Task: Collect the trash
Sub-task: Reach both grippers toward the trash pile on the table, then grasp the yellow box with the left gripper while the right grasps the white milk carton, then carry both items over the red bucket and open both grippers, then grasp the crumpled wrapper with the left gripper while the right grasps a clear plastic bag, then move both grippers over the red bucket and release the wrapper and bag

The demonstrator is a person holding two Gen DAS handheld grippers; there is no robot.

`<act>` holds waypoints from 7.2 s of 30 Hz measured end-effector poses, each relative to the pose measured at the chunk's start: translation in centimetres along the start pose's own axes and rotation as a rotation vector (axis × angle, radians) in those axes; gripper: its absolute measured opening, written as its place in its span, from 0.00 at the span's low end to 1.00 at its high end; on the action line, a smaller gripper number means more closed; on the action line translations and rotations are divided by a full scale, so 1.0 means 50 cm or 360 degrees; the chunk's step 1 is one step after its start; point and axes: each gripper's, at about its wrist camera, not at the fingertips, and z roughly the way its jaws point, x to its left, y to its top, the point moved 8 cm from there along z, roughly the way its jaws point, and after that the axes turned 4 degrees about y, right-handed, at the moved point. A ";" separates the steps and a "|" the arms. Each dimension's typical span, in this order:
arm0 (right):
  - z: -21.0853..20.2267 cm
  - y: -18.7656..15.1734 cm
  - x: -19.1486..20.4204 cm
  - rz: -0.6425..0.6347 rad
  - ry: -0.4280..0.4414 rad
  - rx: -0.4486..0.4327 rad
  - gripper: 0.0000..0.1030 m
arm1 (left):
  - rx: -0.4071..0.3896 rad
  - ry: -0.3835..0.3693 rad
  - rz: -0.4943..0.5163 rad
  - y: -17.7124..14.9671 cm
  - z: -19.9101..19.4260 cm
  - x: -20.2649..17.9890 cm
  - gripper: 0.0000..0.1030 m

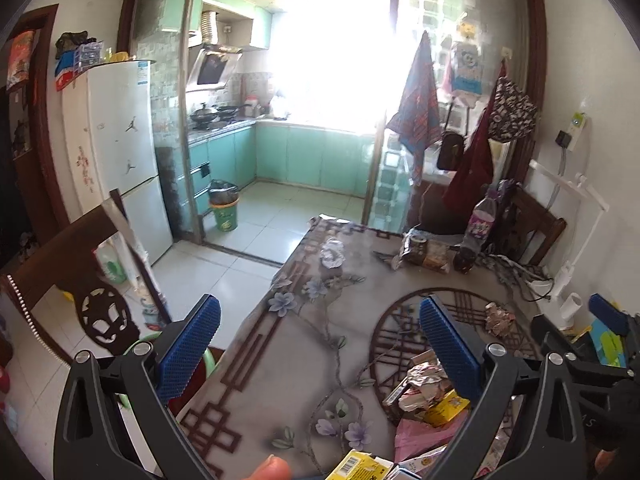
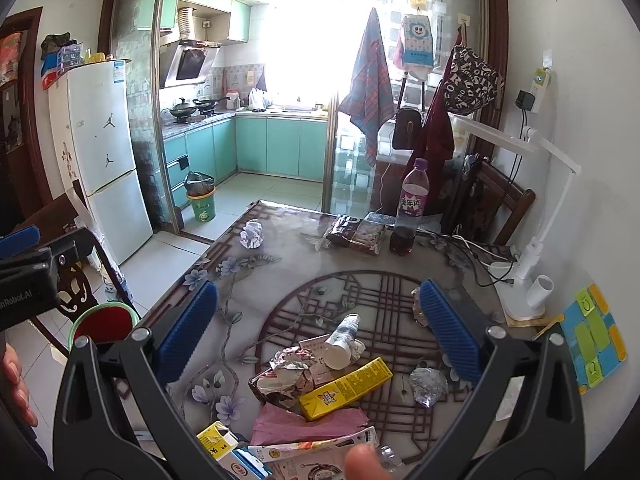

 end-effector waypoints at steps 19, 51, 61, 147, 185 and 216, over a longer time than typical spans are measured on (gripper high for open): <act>0.067 -0.267 -0.004 0.0124 0.0493 0.0686 0.97 | 0.1116 -0.0514 0.0367 -0.509 0.147 -0.053 0.73; 0.101 -0.519 0.146 0.0705 -0.0071 0.1114 0.68 | 0.0845 -0.0760 0.0386 -0.328 0.184 0.082 0.28; 0.091 -0.458 0.173 0.0826 -0.0050 0.0927 0.51 | 0.0790 -0.0711 0.0312 -0.296 0.196 0.213 0.28; 0.261 -0.362 -0.426 0.0867 0.0017 0.0682 0.16 | 0.1051 -0.0643 0.0384 -0.350 0.357 -0.330 0.24; 0.109 -0.135 0.036 0.0419 0.0277 0.0438 0.17 | 0.0577 -0.0559 0.0129 -0.162 0.156 0.048 0.23; 0.307 -0.158 0.653 0.0185 0.0859 0.0781 0.17 | 0.0711 -0.0032 -0.0177 -0.213 0.317 0.619 0.23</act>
